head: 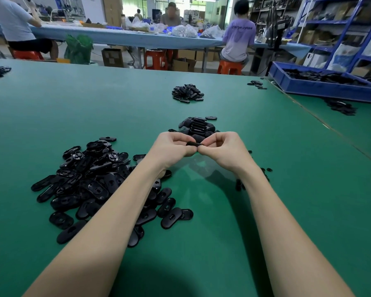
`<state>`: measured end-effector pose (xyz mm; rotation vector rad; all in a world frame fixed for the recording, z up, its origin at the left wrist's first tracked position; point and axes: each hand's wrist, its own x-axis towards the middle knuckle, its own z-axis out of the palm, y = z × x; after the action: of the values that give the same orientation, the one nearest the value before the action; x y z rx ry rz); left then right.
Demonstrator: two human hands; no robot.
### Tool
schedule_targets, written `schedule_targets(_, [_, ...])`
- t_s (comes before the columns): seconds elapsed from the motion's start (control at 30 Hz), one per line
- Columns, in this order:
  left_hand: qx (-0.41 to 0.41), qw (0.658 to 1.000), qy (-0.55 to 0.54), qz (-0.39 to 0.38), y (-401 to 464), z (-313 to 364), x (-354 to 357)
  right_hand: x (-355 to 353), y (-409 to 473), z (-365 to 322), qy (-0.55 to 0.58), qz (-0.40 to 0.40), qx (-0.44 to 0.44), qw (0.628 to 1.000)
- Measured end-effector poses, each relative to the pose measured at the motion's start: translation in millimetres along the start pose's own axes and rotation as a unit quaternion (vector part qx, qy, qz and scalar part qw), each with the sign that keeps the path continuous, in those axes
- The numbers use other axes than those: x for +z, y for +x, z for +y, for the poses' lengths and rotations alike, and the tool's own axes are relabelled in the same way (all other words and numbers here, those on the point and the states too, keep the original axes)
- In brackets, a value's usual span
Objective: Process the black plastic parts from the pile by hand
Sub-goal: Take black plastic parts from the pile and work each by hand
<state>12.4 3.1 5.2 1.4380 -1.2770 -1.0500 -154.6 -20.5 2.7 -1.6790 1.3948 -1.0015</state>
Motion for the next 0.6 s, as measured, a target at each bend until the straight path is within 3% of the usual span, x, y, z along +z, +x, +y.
schedule_targets(0.1, [-0.008,0.999,-0.031,-0.008,0,0,-5,-2,-1,1,0.001,-0.031,-0.048,0.998])
schedule_targets(0.2, [-0.021,0.996,-0.083,-0.022,0,0,-2,-3,1,5,-0.056,-0.007,-0.092,0.994])
schedule_targets(0.43, [0.004,1.000,-0.015,0.022,10,-1,-20,-22,14,21,-0.156,0.181,0.061,0.969])
schedule_targets(0.6, [0.005,1.000,0.016,0.008,8,-3,-21,-10,39,12,-0.172,0.216,0.095,0.956])
